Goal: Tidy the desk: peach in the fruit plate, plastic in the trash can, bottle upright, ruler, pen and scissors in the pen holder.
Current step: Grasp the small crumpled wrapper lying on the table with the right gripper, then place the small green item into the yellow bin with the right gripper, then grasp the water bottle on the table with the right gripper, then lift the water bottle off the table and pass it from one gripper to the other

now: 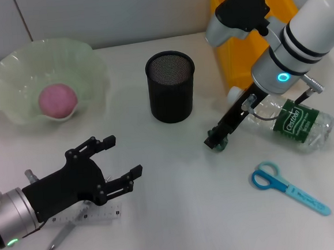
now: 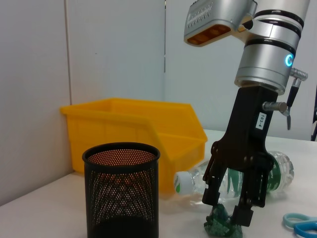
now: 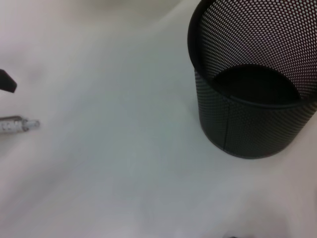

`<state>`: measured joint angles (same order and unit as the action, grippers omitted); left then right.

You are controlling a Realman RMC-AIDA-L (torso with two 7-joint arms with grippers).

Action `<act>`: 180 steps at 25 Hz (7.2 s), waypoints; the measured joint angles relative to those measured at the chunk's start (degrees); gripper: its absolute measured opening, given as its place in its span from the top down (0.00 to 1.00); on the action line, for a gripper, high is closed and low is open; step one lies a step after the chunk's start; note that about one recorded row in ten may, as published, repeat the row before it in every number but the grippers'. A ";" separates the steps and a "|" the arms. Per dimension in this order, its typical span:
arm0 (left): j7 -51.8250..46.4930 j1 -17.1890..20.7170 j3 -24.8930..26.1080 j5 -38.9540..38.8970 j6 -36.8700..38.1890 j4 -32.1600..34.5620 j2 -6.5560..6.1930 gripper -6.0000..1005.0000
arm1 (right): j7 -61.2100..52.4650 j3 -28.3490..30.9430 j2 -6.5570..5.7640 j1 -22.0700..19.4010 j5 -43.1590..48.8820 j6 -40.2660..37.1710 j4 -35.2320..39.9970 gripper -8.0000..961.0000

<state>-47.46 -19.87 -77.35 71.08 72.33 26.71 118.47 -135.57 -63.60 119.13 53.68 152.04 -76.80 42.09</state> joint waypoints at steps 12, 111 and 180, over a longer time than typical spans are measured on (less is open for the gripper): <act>0.07 0.02 0.00 0.19 0.11 -0.03 0.01 0.15 | -0.35 -0.36 0.05 0.71 0.01 1.80 -2.68 0.19; 0.24 -0.79 0.42 -0.32 1.53 -0.60 0.19 0.15 | -3.62 15.36 -4.15 -14.77 -1.69 -25.87 36.31 0.12; 0.35 -1.28 0.53 -0.32 2.10 -0.70 0.27 0.15 | -0.06 4.63 0.00 -12.20 8.26 -11.20 20.65 0.19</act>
<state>-47.11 -21.14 -76.82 70.75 74.44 26.01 118.74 -135.63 -58.97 119.14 41.47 160.30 -88.00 62.74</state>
